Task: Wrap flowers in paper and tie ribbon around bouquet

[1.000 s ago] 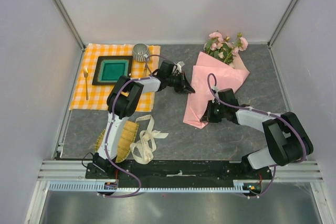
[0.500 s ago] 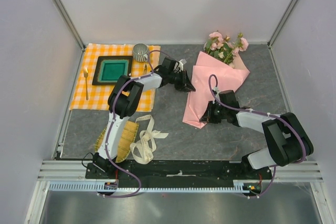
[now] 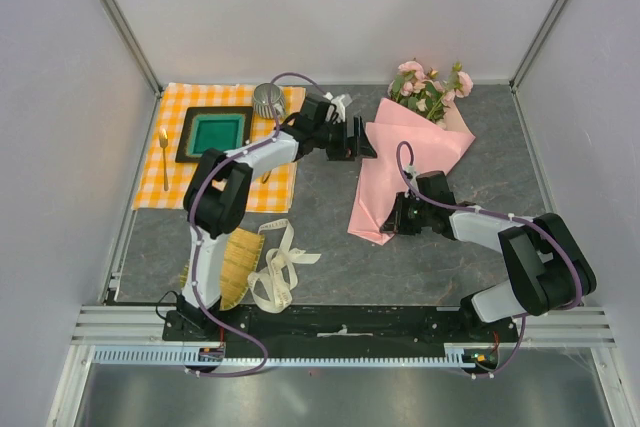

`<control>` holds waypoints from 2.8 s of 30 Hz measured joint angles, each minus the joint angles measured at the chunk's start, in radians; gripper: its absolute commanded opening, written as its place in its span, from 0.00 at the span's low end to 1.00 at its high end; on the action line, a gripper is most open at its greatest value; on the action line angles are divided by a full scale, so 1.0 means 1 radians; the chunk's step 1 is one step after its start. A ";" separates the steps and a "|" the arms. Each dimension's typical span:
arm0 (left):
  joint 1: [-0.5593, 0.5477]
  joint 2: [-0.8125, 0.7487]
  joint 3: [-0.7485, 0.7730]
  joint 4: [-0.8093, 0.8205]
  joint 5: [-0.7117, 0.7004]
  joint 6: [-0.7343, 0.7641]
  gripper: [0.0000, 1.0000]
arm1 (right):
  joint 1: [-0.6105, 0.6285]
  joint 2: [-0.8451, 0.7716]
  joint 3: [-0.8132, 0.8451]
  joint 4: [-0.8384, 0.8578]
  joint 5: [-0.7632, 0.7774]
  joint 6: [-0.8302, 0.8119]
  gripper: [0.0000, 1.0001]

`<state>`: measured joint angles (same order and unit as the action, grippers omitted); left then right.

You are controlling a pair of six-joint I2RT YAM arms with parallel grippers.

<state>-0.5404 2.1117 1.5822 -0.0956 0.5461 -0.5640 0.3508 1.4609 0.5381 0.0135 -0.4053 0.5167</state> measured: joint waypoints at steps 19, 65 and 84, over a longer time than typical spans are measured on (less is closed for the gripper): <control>0.003 0.214 -0.055 0.158 0.163 -0.084 0.05 | -0.005 -0.007 0.003 -0.017 0.002 -0.019 0.10; -0.092 0.103 -0.433 0.649 -0.013 -0.459 0.02 | -0.702 0.675 0.383 0.614 -0.373 0.451 0.00; -0.092 0.094 -0.440 0.647 -0.019 -0.460 0.02 | -0.663 0.760 0.657 0.352 -0.154 0.737 0.01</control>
<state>-0.6327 2.2059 1.1423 0.5514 0.5270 -1.0241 -0.3119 2.2208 1.1950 0.3653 -0.5594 1.2537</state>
